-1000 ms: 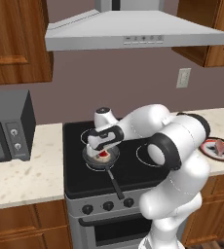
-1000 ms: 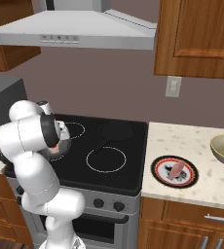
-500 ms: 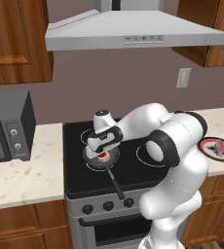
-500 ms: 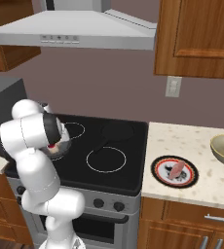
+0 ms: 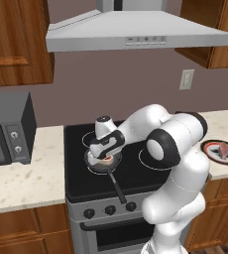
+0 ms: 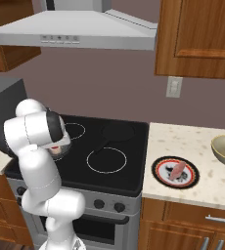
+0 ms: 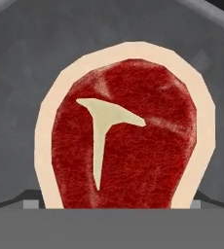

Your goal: Place one of the steaks on the plate and the other in the bowl. Then place the bowl in the fridge.

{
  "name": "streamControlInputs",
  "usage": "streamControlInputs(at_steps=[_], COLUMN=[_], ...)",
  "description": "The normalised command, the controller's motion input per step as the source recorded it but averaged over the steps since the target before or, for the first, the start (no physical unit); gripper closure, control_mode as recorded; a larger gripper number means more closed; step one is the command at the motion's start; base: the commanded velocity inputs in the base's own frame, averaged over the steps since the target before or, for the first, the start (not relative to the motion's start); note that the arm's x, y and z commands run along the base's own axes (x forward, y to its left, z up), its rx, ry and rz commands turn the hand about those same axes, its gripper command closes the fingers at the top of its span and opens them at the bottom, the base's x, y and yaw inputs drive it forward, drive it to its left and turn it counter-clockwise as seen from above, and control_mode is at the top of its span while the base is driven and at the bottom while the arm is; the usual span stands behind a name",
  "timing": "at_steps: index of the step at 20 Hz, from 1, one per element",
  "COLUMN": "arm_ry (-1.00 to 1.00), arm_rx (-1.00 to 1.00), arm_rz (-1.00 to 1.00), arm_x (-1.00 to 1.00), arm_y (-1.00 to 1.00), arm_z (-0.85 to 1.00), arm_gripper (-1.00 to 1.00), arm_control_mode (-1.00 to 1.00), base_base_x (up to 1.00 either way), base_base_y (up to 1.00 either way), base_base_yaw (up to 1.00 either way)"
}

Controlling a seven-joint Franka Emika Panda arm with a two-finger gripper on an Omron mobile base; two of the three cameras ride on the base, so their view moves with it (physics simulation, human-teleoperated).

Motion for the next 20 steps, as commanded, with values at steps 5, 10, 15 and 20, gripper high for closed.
streamControlInputs(at_steps=[5, 10, 15, 20], arm_ry=[0.0, 0.0, 0.0, 0.0], arm_rx=[0.0, 0.0, 0.0, 0.0], arm_rz=[0.0, 0.0, -0.01, -0.08], arm_x=[0.0, 0.0, 0.0, -0.09], arm_y=[0.0, 0.0, 0.0, 0.0], arm_z=[-0.02, 0.0, 0.02, 0.5], arm_gripper=[-1.0, 1.0, 1.0, 1.0], arm_control_mode=[-1.0, -1.0, -1.0, -1.0], base_base_x=[0.0, 0.0, 0.0, 0.0], base_base_y=[0.0, 0.0, 0.0, 0.0], base_base_yaw=[0.0, 0.0, 0.0, 0.0])
